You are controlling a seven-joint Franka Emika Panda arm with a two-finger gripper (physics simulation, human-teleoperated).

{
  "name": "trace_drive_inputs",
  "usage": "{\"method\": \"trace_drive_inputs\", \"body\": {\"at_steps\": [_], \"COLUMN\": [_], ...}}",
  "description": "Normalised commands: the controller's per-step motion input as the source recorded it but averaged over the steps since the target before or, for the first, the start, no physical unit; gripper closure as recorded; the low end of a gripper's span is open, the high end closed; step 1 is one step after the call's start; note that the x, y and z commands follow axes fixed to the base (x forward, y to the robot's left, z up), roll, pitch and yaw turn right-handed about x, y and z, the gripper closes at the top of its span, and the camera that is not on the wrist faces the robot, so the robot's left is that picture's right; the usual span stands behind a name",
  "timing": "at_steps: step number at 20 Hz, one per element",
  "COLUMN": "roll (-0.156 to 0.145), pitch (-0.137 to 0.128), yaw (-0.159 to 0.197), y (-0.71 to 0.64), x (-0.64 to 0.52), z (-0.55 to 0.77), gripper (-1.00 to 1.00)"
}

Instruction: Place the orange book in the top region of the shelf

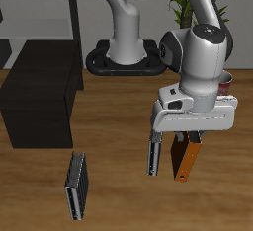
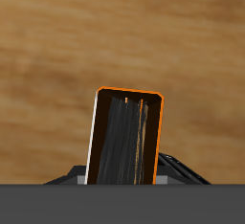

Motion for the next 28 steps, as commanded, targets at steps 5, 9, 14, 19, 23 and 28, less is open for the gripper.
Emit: {"method": "trace_drive_inputs", "body": {"at_steps": [5, 9, 14, 19, 23, 28], "roll": [-0.024, 0.019, -0.009, 0.034, 0.002, -0.010], "pitch": [-0.067, -0.103, -0.085, -0.082, -0.059, -0.050], "yaw": [-0.031, -0.029, -0.059, -0.009, -0.016, 0.009], "y": [-0.16, -0.21, -0.25, -0.15, -0.18, -0.24], "x": [-0.17, -0.48, -0.32, -0.45, -0.37, -0.44], "z": [0.65, 0.68, 0.63, 0.55, 0.32, 0.25], "gripper": [1.00, 1.00, 1.00, 1.00, 1.00, 1.00]}}
